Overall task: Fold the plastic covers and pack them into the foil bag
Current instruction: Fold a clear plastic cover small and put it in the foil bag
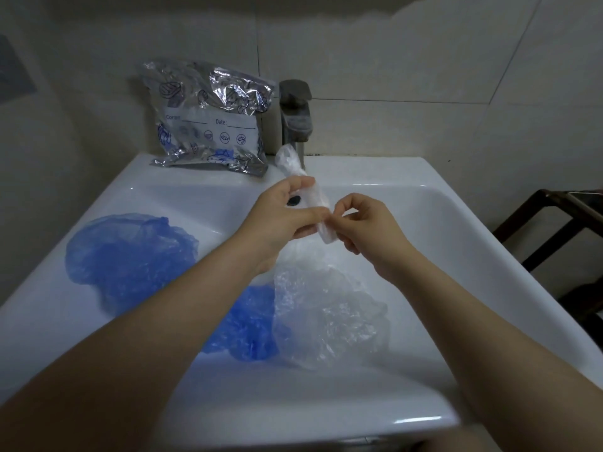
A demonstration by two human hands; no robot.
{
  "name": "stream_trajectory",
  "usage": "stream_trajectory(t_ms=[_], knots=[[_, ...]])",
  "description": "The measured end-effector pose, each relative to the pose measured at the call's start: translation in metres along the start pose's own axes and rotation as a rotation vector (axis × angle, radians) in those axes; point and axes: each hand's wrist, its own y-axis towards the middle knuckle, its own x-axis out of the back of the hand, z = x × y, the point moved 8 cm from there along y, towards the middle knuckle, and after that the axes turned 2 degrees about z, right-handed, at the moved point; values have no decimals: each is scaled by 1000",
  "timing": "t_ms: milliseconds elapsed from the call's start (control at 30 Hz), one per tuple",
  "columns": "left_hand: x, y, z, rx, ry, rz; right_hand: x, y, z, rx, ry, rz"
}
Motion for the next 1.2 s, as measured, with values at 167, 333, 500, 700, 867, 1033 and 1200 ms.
stream_trajectory(t_ms=[167,333,500,700,867,1033,1200], knots=[[2,1,3,82,-132,8,-1,-1,12,104,30,35],[10,6,5,140,-300,-15,-4,-6,30,297,-82,149],[10,4,10,219,-316,38,-12,-6,31,368,-343,161],[8,4,14,186,-96,60,-5,-3,28,306,-389,135],[1,0,10,146,64,128,-6,1,15,210,-348,141],[-4,-3,6,142,60,150,2,4,8,150,-311,7],[-2,-2,9,134,150,158,-2,1,16,236,-389,-17]])
